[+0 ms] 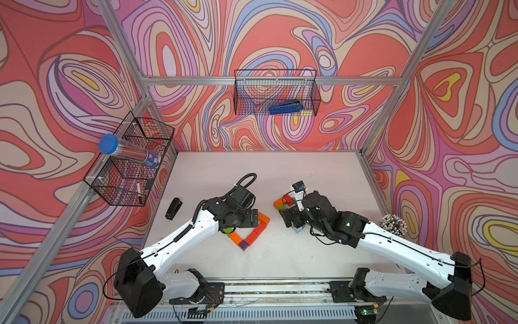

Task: Assemble a heart with building blocks
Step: Adjust the building block at the center of the board.

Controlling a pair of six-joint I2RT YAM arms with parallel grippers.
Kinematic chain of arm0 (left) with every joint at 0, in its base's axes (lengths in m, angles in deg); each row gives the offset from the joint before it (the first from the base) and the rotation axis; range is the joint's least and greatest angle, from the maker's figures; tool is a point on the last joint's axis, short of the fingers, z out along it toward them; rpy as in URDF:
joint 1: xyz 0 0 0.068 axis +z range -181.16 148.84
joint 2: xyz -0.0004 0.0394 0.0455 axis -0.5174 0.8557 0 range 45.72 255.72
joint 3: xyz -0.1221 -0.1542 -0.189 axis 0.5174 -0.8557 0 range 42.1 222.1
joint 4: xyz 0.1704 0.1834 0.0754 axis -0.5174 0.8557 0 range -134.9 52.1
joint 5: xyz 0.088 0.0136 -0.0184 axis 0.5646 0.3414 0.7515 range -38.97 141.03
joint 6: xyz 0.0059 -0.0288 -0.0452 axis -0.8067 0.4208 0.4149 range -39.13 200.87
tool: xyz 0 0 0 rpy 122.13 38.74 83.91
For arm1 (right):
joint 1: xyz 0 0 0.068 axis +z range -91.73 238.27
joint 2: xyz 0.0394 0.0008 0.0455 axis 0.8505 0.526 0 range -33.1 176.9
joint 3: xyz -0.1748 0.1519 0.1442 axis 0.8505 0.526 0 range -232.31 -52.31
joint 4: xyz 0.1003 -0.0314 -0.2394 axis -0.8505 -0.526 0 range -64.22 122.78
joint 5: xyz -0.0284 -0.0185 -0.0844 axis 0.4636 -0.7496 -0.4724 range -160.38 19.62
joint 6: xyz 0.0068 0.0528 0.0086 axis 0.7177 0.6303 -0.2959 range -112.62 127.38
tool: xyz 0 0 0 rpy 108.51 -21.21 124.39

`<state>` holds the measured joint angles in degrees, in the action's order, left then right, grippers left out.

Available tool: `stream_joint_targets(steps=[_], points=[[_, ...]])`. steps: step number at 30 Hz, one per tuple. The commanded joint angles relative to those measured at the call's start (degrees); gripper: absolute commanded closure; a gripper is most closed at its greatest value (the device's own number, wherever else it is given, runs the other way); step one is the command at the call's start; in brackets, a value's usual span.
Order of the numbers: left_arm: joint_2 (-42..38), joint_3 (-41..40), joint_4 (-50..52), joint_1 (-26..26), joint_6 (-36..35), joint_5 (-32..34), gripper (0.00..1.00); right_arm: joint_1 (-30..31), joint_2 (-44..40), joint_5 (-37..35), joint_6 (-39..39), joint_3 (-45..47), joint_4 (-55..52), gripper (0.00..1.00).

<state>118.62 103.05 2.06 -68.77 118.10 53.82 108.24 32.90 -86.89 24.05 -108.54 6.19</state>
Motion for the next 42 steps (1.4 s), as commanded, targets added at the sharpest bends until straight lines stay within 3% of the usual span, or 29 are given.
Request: stream_joint_targets(steps=[1, 4, 9, 14, 23, 42], points=[[-0.21, 2.30, -5.20, 3.57, -8.45, 2.15, 0.00, -6.35, 2.46, -2.57, -2.84, -0.98, 3.97, 0.04], [-0.15, 3.16, -9.76, 7.91, -11.77, 1.16, 0.00, -10.59, 4.55, -3.73, -5.43, -0.95, 7.19, 0.02], [2.35, 5.09, -11.51, 15.10, -13.42, -0.38, 0.00, -12.78, 8.44, -10.06, -11.35, -4.88, 8.26, 0.03], [6.00, 3.33, -9.62, 20.30, -12.65, -5.84, 0.00, -13.06, 9.24, -1.75, -11.02, -8.69, 5.27, 0.03], [12.43, -0.84, -12.18, 21.65, -12.25, -11.27, 0.00, -13.06, 7.77, 8.46, -3.39, -6.18, 4.35, 0.02], [18.63, -0.74, -11.28, 22.02, -12.36, -9.71, 0.00, -13.06, 7.92, 10.45, -2.62, -3.45, 3.43, 0.02]])
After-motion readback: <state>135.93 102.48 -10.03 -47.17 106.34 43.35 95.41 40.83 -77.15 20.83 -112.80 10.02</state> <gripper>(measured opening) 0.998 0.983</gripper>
